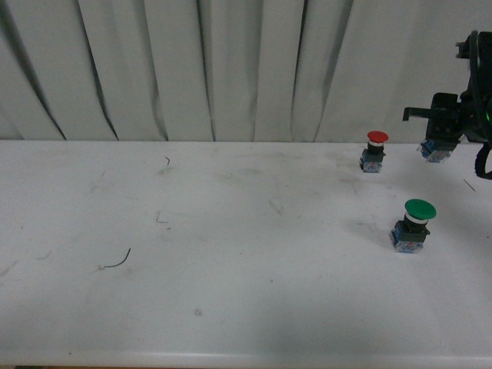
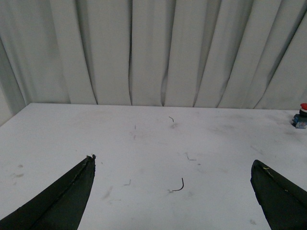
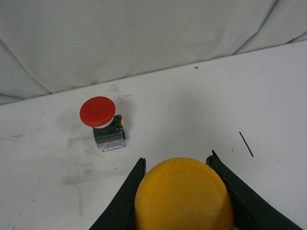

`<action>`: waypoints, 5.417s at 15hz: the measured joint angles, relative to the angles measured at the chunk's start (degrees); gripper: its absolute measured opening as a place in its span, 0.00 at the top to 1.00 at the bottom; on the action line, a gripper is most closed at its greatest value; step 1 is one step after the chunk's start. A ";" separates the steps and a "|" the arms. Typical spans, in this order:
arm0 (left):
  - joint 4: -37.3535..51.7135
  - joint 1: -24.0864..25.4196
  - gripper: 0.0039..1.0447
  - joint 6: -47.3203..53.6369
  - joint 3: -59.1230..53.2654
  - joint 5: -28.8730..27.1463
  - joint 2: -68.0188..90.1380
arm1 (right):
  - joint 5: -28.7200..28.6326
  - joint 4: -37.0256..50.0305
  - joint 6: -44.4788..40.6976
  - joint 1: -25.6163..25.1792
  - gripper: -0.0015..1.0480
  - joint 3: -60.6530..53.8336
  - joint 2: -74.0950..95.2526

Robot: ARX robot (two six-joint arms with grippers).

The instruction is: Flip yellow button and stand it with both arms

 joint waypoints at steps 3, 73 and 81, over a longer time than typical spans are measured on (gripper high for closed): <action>0.00 0.00 0.06 0.00 0.00 0.00 0.00 | 6.51 0.37 4.76 2.86 0.66 0.55 4.52; 0.00 0.00 0.06 0.00 0.00 0.00 0.00 | -10.86 3.80 -7.19 -1.33 0.98 -76.91 -98.66; 0.00 0.00 0.06 -0.02 0.00 0.00 0.00 | -10.86 -3.87 -7.21 -1.33 0.98 -79.78 -110.07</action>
